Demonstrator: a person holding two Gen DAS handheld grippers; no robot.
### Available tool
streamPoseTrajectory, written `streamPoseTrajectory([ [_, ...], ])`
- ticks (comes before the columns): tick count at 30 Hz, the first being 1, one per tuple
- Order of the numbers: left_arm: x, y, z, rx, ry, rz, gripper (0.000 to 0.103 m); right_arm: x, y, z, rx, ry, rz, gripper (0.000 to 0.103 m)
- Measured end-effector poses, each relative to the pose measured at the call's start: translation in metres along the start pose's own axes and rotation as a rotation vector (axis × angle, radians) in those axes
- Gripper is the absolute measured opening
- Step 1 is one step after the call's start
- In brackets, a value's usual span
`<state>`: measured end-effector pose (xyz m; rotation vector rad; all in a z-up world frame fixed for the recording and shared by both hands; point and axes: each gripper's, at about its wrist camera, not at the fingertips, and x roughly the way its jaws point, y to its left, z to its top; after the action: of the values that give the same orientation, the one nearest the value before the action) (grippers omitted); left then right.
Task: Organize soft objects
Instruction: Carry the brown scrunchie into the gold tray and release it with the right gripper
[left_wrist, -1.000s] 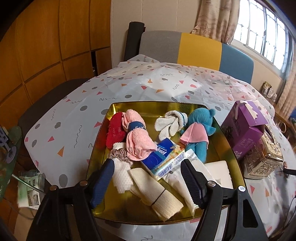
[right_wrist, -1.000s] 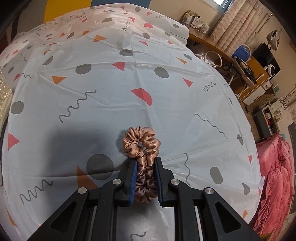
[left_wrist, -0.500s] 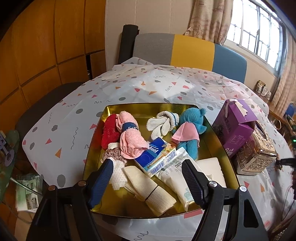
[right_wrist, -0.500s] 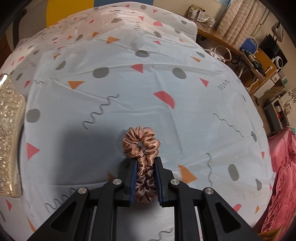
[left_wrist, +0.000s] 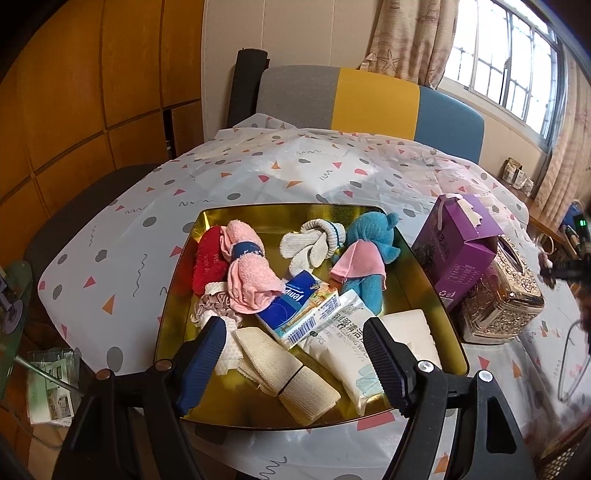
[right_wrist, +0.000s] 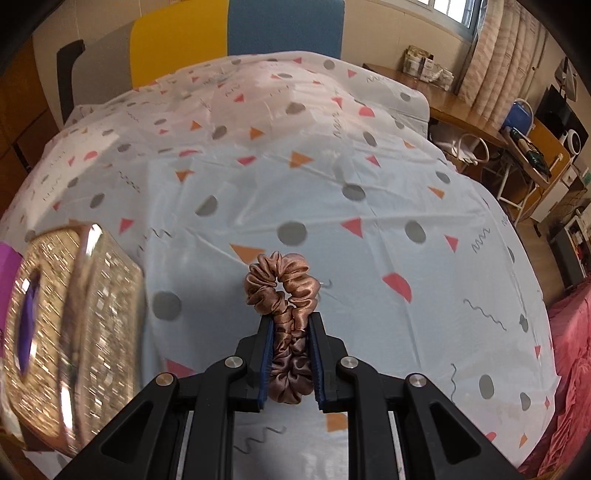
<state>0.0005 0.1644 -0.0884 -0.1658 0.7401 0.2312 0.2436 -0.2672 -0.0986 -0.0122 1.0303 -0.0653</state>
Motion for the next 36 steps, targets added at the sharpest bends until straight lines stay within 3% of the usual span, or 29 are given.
streamPoseTrajectory([
  [12,0.000,0.002,-0.001,-0.003,0.009,-0.001,0.077,-0.056,0.089,0.057,-0.132,-0.151,0.122,0.017],
  [19,0.001,0.007,-0.003,-0.013,0.013,0.010,0.077,-0.103,0.177,0.060,-0.266,-0.249,0.281,0.017],
  [24,0.001,0.016,-0.004,-0.031,0.018,0.020,0.077,-0.123,0.242,0.030,-0.403,-0.263,0.400,0.017],
  [29,-0.003,0.032,-0.005,-0.061,0.009,0.048,0.077,-0.121,0.295,-0.028,-0.534,-0.201,0.515,0.017],
  [36,-0.009,0.062,-0.007,-0.129,-0.002,0.103,0.077,-0.100,0.313,-0.109,-0.639,-0.073,0.589,0.017],
])
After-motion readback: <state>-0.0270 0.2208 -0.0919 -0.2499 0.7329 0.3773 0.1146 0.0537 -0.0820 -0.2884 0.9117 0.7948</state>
